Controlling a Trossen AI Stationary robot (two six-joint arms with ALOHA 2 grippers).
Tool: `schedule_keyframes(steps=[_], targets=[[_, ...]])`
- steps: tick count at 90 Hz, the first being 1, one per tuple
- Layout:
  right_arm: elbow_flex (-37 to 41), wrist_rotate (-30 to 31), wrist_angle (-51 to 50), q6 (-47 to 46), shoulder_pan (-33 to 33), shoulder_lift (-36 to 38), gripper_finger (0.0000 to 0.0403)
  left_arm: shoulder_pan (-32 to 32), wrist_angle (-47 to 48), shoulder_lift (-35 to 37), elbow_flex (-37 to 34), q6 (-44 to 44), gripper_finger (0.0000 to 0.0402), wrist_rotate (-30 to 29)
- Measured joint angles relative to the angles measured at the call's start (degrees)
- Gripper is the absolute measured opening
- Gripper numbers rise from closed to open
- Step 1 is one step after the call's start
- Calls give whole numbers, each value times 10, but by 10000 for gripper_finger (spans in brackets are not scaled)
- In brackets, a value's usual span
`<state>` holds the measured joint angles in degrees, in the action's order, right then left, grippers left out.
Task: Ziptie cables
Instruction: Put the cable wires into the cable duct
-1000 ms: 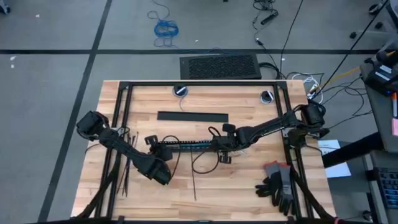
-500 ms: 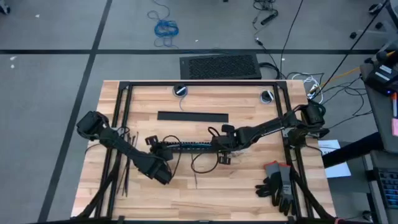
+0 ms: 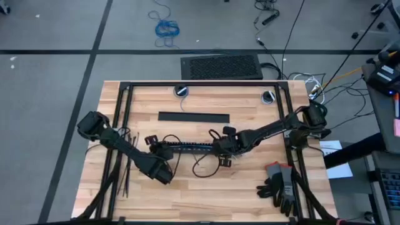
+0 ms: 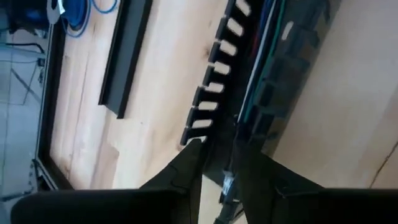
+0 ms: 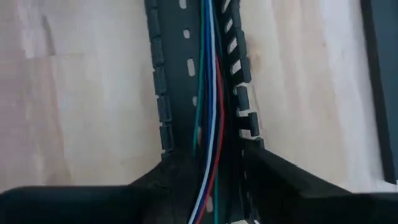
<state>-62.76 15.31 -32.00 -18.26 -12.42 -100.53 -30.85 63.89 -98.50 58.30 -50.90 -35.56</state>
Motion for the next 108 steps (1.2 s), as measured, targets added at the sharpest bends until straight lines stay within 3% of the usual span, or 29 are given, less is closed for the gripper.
schedule_keyframes(steps=[15,39,55,79,99,108], targets=[[-28,1,7,19,-22,1,135,-1,-34,0,17,-21,89,7],[-83,59,-5,66,-49,48,135,-10,-122,0,17,75,89,3],[-83,58,-15,4,-80,63,135,-36,-234,0,10,147,89,-13],[-82,61,159,41,-166,52,135,-30,-394,0,-50,198,89,-51],[-82,61,242,130,-252,54,135,-21,-395,0,-81,199,89,-105],[-82,98,277,165,-290,54,135,-10,-404,0,-82,200,89,-116]])
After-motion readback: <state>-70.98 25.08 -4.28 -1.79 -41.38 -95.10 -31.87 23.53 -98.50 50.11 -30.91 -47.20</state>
